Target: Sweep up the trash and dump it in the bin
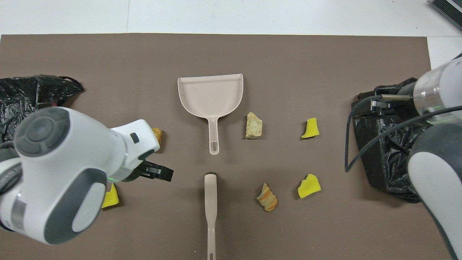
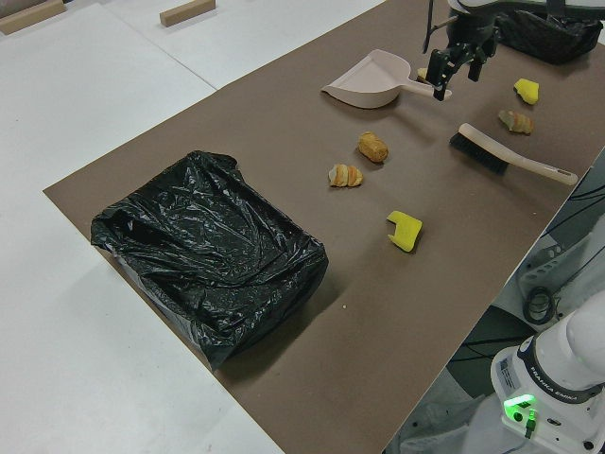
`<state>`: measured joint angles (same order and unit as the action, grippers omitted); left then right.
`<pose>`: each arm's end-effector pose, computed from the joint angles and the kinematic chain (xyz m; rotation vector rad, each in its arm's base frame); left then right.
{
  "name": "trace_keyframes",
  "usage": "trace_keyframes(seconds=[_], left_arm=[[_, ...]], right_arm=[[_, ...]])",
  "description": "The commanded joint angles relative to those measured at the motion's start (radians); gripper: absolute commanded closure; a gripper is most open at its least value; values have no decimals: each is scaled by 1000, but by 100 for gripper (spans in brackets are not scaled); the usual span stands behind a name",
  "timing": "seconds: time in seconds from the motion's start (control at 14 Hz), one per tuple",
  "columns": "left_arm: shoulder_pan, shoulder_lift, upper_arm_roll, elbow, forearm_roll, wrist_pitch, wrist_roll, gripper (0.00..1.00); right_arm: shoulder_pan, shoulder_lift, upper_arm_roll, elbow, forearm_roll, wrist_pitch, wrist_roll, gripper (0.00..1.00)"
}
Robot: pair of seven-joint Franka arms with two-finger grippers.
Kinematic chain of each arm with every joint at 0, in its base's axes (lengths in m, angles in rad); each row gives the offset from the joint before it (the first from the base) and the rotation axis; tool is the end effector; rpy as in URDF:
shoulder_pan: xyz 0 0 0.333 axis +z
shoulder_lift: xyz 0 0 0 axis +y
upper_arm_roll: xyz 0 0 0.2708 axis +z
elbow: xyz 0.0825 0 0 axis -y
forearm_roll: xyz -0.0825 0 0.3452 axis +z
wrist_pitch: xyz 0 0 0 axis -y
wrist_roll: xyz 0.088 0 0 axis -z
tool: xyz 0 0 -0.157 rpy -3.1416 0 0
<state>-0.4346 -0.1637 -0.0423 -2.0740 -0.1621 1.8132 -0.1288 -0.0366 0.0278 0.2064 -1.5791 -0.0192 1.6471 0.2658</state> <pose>0.4017 -0.2317 0.4131 2.9877 -0.4524 -0.2071 0.5251 0.0860 0.5184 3.1330 -0.1491 0.0670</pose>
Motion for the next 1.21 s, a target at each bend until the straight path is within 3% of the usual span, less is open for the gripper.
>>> trace_keyframes(seconds=[0.0, 0.29, 0.57, 0.86, 1.07, 1.14], left_arm=[[-105, -103, 19, -150, -10, 69, -81, 0], [-228, -132, 16, -244, -10, 121, -190, 0], [-392, -122, 16, -421, -10, 358, -359, 0], [-519, -62, 16, -485, -10, 503, -527, 0], [-546, -56, 16, -498, -10, 528, -580, 0], [-550, -56, 16, -498, -10, 525, -592, 10]], right_arm=[[47, 93, 41, 33, 1, 54, 18, 0], [211, 251, 38, 111, -54, 112, 180, 0], [337, 369, 39, 181, -64, 154, 303, 0], [435, 516, 34, 284, -67, 184, 411, 0], [491, 578, 38, 287, -102, 241, 434, 0], [494, 584, 39, 281, -111, 252, 432, 0]])
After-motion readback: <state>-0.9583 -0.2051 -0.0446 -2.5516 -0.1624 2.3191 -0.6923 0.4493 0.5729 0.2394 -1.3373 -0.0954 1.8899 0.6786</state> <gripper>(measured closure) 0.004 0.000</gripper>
